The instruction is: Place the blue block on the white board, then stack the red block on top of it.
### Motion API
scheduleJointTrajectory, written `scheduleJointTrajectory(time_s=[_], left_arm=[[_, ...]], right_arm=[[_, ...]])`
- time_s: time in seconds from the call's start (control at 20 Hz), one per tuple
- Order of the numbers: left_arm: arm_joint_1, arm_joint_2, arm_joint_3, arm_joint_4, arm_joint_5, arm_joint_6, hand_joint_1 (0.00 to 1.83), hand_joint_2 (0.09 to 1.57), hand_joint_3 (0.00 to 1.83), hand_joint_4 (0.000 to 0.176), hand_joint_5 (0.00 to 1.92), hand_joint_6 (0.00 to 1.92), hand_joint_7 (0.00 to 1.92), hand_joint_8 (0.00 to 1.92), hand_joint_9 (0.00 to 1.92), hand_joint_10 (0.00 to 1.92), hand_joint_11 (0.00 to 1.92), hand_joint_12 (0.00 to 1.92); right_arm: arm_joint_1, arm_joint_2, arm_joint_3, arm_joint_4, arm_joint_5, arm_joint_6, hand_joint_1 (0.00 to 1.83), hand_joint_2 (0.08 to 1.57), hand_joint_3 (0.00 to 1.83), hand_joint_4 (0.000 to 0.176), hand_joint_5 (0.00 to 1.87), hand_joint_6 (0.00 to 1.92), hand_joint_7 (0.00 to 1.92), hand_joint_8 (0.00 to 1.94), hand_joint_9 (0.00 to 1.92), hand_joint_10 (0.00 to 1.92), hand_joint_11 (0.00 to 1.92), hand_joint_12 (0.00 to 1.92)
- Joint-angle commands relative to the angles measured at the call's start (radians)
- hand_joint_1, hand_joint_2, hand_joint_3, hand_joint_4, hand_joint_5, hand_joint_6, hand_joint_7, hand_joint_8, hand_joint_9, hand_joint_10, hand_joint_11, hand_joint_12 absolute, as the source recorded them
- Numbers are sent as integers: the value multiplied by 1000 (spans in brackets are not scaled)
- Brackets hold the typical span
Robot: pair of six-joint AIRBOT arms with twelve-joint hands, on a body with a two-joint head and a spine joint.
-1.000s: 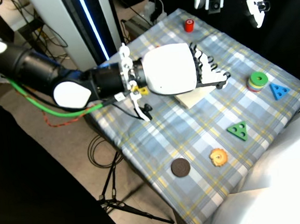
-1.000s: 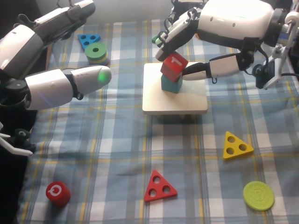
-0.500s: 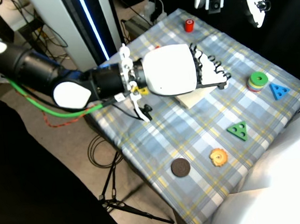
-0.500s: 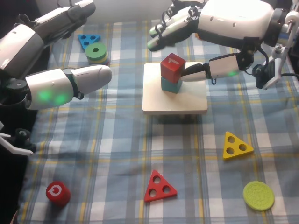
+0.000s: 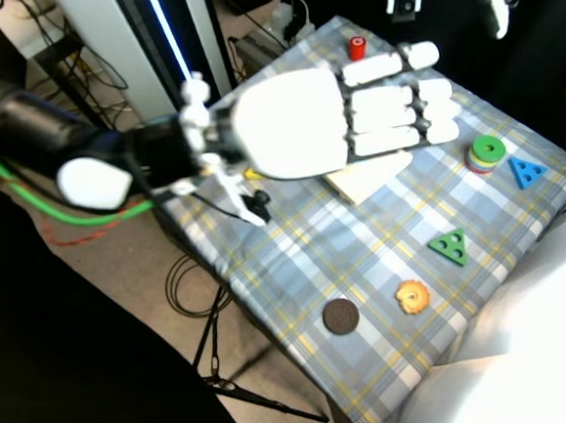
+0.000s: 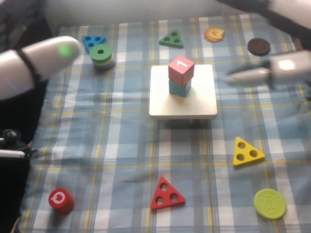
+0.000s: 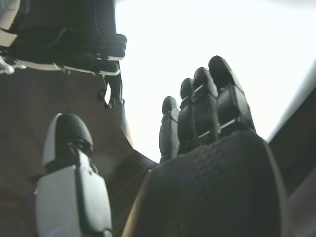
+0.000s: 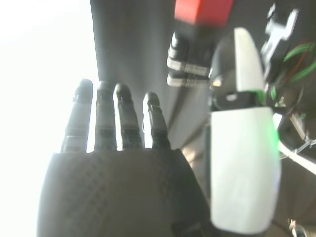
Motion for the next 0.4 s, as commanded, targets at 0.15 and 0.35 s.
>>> scheduleJointTrajectory(time_s=[0.15,0.35], left_arm=[[56,11,28,92,-408,-255,569,915,3,159,0,0,205,6,228,6,0,577],[27,-14,86,123,-451,-421,95,1213,14,92,85,7,66,0,224,0,0,421]], right_arm=[[-155,97,-110,282,549,-130,681,1193,8,68,26,2,65,5,70,10,52,24],[-235,128,-195,369,744,-237,569,1216,7,86,299,14,171,0,222,1,119,23]])
